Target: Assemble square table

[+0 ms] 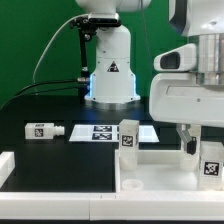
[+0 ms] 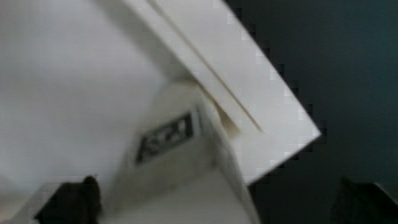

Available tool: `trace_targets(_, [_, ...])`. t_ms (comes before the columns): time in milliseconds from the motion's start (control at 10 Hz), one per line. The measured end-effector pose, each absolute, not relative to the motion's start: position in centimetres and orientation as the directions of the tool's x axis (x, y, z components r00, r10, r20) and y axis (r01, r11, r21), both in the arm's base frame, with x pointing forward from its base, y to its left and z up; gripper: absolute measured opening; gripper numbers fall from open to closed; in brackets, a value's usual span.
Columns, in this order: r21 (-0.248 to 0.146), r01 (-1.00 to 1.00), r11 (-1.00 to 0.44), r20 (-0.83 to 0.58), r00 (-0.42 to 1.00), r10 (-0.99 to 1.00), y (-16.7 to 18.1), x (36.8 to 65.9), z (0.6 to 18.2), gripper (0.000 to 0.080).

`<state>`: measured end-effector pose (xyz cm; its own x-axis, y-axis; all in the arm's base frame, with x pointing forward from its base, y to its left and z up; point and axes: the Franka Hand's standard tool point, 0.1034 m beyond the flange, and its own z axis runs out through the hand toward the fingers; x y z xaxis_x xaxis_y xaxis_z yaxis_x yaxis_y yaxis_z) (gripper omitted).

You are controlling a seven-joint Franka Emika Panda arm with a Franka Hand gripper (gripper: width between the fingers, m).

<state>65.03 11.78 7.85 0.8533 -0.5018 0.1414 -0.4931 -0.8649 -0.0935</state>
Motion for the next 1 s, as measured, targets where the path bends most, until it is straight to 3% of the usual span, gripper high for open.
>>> trace_targets(200, [-0.092,-0.498,-0.862,0.138,0.851,-0.507,11.8,64.8,7.7,0.0649])
trace_targets(300, [-0.094,-0.513,-0.853,0.136,0.842,-0.522,11.8,64.8,7.7,0.0557])
trace_targets(400, [-0.095,-0.524,-0.846,0.135,0.836,-0.532,11.7,64.8,7.7,0.0557])
trace_targets(500, [-0.101,-0.602,-0.792,0.126,0.782,-0.61,11.1,64.9,7.7,0.0344])
trace_targets(600, [-0.096,-0.692,-0.715,0.104,0.708,-0.699,10.3,64.7,7.7,0.0291])
trace_targets(900, [-0.103,-0.937,-0.335,0.04,0.333,-0.942,10.3,64.2,7.5,0.029])
trace_targets(1000, [-0.113,-0.983,-0.144,0.005,0.144,-0.99,10.1,64.1,7.4,0.029])
